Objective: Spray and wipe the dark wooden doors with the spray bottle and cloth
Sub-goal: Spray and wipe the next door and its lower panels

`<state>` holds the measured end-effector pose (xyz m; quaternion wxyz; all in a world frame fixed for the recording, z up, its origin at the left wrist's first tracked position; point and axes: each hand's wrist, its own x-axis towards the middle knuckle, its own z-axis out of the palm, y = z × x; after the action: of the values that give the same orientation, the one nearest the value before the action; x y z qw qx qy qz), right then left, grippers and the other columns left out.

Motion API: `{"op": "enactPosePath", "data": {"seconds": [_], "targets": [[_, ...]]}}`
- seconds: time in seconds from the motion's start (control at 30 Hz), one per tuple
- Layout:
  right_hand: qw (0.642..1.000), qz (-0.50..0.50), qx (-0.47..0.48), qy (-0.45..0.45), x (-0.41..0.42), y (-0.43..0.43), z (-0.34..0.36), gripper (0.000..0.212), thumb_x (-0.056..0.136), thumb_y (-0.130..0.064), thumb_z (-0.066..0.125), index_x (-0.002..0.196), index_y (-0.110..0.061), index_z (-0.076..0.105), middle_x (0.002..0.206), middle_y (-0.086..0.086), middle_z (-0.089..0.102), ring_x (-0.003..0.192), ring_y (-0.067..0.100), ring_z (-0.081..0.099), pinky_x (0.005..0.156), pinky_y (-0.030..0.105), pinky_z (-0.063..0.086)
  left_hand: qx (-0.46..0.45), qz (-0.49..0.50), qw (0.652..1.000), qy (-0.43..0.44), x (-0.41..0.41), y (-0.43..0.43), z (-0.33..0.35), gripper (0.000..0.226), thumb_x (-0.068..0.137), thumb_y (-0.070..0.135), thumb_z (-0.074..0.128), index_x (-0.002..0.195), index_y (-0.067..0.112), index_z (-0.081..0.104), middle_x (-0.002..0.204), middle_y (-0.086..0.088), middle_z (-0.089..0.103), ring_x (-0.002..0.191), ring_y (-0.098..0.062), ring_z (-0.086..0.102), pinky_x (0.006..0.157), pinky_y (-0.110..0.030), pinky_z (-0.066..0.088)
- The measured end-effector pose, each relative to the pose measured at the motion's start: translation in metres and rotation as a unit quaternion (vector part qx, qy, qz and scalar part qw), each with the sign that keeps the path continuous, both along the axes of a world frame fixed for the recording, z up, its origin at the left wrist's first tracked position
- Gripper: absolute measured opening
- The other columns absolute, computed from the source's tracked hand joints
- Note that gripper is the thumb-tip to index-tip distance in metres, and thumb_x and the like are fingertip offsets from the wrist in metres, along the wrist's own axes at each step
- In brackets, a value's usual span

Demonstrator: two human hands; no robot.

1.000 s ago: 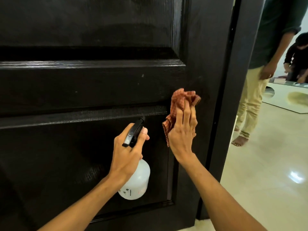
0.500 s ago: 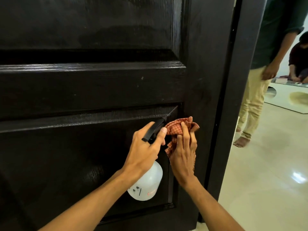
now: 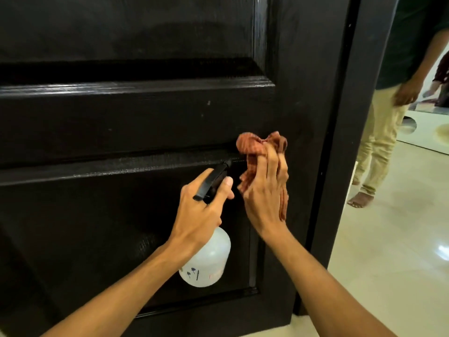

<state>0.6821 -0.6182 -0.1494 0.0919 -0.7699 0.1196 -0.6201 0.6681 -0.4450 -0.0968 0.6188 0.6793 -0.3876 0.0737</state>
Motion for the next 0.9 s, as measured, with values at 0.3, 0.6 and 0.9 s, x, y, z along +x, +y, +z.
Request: {"op": "enactPosePath", "data": {"seconds": [0.3, 0.6, 0.9], "targets": [[0.995, 0.090, 0.048, 0.019, 0.005, 0.021, -0.015, 0.054, 0.091, -0.028, 0.051, 0.140, -0.009, 0.037, 0.152, 0.015, 0.032, 0.133, 0.040, 0.040, 0.113, 0.050, 0.035, -0.007, 0.048, 0.999, 0.006, 0.009, 0.022, -0.010, 0.018, 0.103, 0.029, 0.059, 0.096, 0.014, 0.067, 0.089, -0.003, 0.072, 0.048, -0.015, 0.056, 0.049, -0.025, 0.051], [0.952, 0.099, -0.274, 0.098, 0.033, 0.049, 0.033, 0.052, 0.087, -0.025, 0.077, 0.133, -0.018, 0.054, 0.160, 0.010, 0.034, 0.151, 0.033, 0.025, 0.118, 0.046, 0.026, -0.058, 0.116, 0.992, -0.002, 0.016, 0.068, 0.001, 0.012, 0.103, 0.024, 0.060, 0.101, 0.016, 0.069, 0.088, -0.007, 0.072, 0.048, -0.031, 0.055, 0.048, -0.036, 0.051], [0.998, 0.036, 0.043, -0.002, 0.051, 0.114, 0.046, 0.076, 0.088, -0.008, 0.059, 0.159, -0.009, 0.030, 0.160, 0.023, 0.024, 0.149, 0.048, 0.018, 0.127, 0.055, 0.003, -0.078, 0.196, 0.977, -0.033, 0.026, 0.143, 0.035, 0.018, 0.104, 0.027, 0.059, 0.094, 0.014, 0.068, 0.091, -0.004, 0.073, 0.042, -0.026, 0.053, 0.050, -0.048, 0.051]]}}
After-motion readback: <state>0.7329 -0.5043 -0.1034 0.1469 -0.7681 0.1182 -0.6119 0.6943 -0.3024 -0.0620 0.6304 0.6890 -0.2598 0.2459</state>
